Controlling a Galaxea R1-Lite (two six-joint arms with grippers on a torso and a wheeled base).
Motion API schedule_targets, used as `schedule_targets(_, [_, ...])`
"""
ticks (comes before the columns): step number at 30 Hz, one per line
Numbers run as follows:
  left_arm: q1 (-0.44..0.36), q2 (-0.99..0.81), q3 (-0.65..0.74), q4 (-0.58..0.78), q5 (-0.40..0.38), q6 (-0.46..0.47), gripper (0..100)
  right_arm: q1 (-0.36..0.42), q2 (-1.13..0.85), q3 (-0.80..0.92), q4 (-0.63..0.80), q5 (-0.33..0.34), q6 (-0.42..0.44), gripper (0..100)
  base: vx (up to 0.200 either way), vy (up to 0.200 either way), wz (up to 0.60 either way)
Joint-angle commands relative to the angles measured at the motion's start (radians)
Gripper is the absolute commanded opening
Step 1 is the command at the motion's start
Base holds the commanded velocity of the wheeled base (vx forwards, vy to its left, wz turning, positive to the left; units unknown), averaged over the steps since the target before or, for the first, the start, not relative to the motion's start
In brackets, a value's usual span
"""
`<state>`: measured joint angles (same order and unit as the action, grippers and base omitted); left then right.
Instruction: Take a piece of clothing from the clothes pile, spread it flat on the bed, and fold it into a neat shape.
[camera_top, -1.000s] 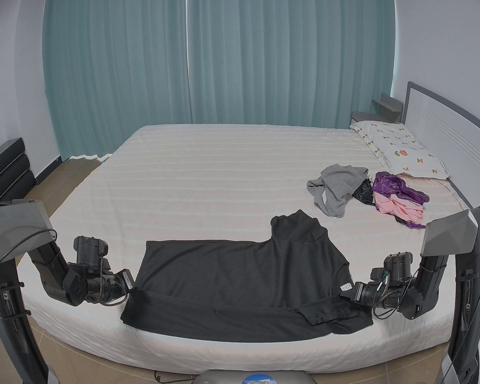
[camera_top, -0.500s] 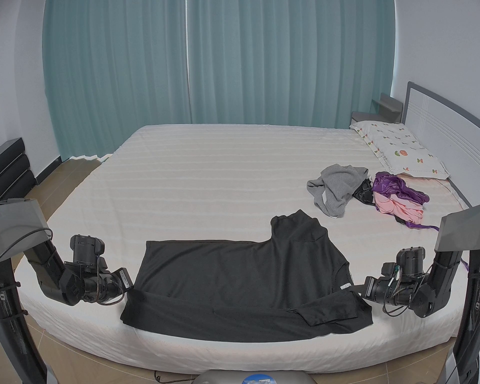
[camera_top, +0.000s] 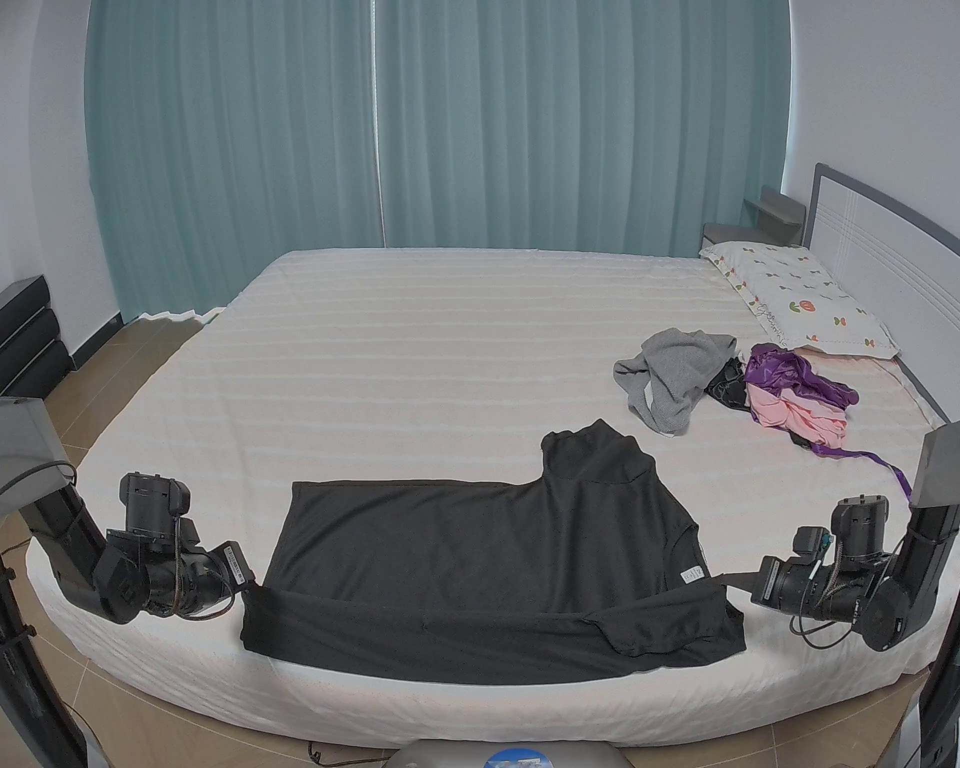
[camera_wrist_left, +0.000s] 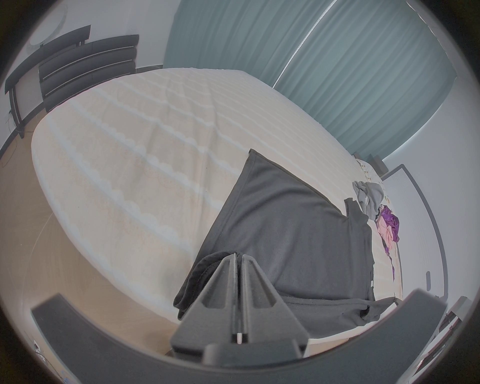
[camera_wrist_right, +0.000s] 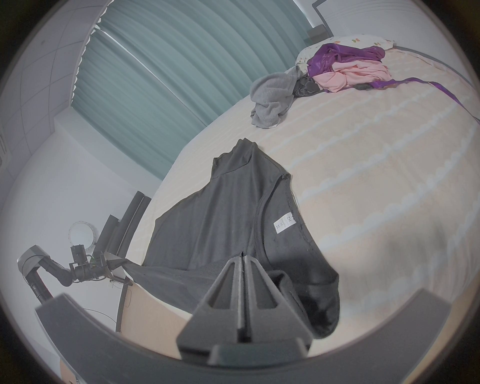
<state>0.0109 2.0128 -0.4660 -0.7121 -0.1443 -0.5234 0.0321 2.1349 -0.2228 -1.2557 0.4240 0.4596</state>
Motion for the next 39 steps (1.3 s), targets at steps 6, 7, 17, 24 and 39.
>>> schedule_targets(6, [0.0,-0.035,0.061,-0.009,-0.008,-0.02,0,-0.049,-0.176,0.083,-0.004,0.028,0.028,0,0.0,0.0,0.0])
schedule_targets(7, [0.0,-0.039,0.061,-0.009,-0.009,-0.026,0,-0.049,-0.194,0.088,-0.004,0.028,0.037,0,0.0,0.0,0.0])
schedule_targets(17, [0.001,-0.086,0.093,-0.017,-0.008,-0.052,0,-0.041,-0.259,0.175,0.001,0.028,0.041,0,0.0,0.0,0.0])
schedule_targets(24, [0.0,-0.091,0.151,-0.05,-0.008,-0.046,0,-0.041,-0.277,0.223,-0.002,0.028,0.019,0,0.0,0.0,0.0])
schedule_targets(39, [0.015,-0.172,0.221,-0.069,-0.009,-0.041,0,-0.032,-0.363,0.223,0.107,0.022,0.013,0,0.0,0.0,0.0])
